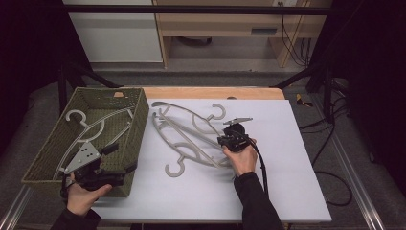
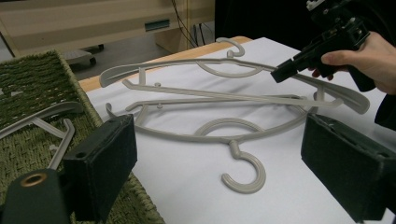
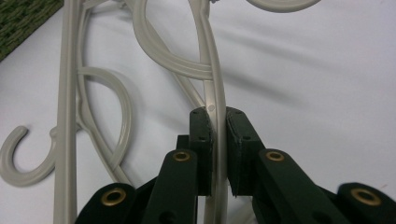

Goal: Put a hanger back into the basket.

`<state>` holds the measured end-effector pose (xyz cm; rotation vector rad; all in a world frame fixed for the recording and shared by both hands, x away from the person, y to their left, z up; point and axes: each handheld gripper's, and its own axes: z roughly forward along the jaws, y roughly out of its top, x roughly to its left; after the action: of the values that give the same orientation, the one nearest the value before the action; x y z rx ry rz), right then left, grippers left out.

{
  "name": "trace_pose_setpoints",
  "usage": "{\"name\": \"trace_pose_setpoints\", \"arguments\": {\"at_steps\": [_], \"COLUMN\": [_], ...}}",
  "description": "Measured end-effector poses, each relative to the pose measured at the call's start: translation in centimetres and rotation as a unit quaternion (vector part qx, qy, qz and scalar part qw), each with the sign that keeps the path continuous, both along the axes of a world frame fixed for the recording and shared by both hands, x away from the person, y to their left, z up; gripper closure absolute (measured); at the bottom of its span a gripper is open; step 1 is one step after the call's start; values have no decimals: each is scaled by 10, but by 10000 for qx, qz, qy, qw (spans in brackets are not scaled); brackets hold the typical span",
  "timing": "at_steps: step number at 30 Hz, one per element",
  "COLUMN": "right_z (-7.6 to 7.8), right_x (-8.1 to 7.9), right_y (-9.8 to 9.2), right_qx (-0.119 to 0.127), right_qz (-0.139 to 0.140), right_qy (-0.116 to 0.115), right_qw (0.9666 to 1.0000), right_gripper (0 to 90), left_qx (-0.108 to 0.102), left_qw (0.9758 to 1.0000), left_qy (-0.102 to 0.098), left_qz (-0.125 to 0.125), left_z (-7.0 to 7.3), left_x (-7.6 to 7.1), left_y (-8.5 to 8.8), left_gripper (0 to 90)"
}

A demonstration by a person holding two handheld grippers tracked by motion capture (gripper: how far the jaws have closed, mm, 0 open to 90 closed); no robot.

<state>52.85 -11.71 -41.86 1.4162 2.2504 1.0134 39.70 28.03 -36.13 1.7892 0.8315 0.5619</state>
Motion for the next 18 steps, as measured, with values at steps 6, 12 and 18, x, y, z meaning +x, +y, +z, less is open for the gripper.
{"name": "trace_pose_setpoints", "arguments": {"at_steps": [6, 12, 18], "right_z": [11, 22, 32], "right_x": [-14, -41, -68], "right_y": [-15, -42, -63], "right_qx": [-176, -297, -142], "right_qz": [494, 1010, 1453], "right_qy": [-194, -433, -524], "right_qw": [9984, 9935, 9879], "right_gripper": [824, 824, 825], "left_qx": [26, 43, 170], "left_qw": [10000, 9997, 9984], "left_qy": [19, 72, 188], "left_qz": [-94, -242, -509], "left_z": [3, 8, 14], "left_x": [-2, -4, -7], "left_y": [0, -4, -13], "left_gripper": [103, 102, 102]}}
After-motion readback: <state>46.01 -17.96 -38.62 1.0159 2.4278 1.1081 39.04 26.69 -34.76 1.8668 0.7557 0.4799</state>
